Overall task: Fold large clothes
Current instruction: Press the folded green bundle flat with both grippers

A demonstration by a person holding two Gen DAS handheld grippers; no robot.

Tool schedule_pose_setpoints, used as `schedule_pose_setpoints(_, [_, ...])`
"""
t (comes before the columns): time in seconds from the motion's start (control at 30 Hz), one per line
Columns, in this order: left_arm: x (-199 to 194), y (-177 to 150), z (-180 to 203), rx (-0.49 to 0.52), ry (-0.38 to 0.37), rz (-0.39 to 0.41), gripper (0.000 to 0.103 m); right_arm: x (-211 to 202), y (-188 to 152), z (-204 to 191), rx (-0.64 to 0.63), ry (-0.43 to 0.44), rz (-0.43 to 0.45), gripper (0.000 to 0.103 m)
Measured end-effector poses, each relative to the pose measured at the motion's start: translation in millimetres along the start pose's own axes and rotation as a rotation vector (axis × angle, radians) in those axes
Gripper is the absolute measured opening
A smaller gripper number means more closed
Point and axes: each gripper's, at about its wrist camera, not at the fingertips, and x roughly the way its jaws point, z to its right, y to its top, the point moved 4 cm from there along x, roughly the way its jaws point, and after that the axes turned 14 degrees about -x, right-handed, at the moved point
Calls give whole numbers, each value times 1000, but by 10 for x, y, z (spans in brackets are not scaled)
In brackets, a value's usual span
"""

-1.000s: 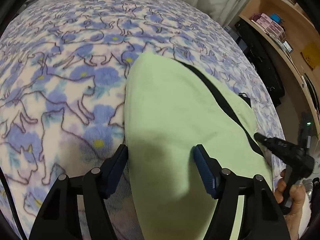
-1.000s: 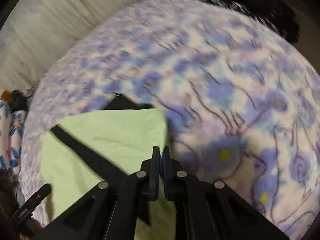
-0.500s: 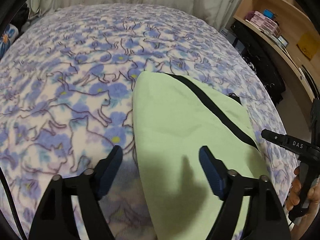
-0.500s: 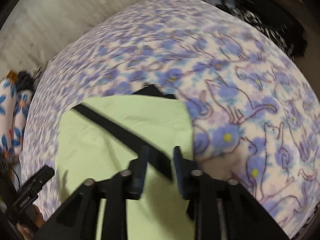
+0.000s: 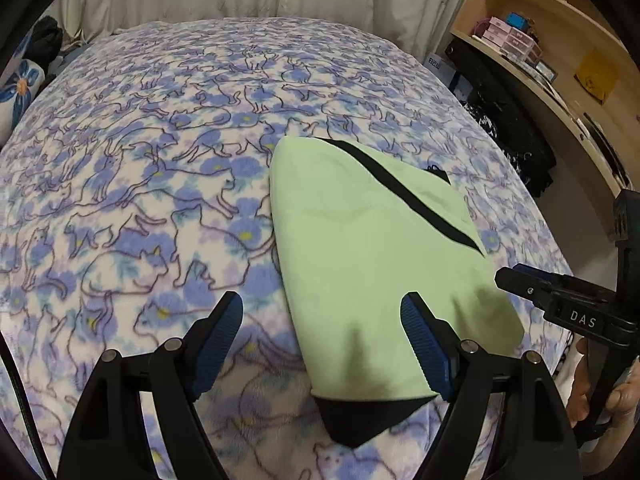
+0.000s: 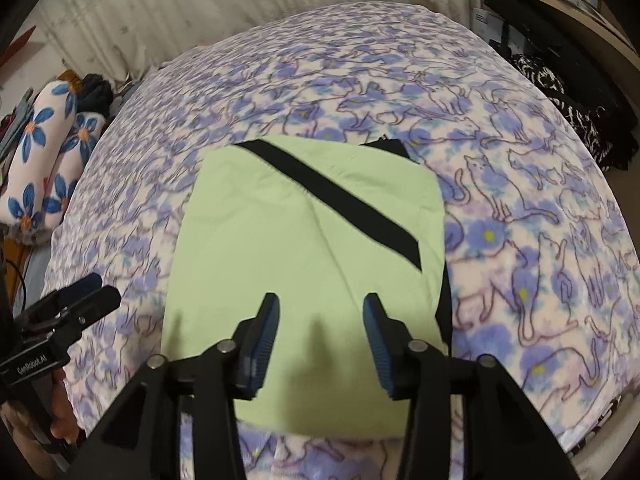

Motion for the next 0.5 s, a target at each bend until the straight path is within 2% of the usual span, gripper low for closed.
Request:
schedule_pose_setpoints(0.23, [-41, -147, -59, -11, 22, -42, 80, 33, -176, -54, -17, 21, -48, 46])
schedule_pose_setpoints(0.37, [-20, -243, -43, 1, -15, -98, 80, 45, -251, -36, -1, 74, -61, 47])
schedule_pose_setpoints(0.5, [39, -315, -28, -17, -50, -175, 86, 39, -276, 42, 31, 129, -66, 62])
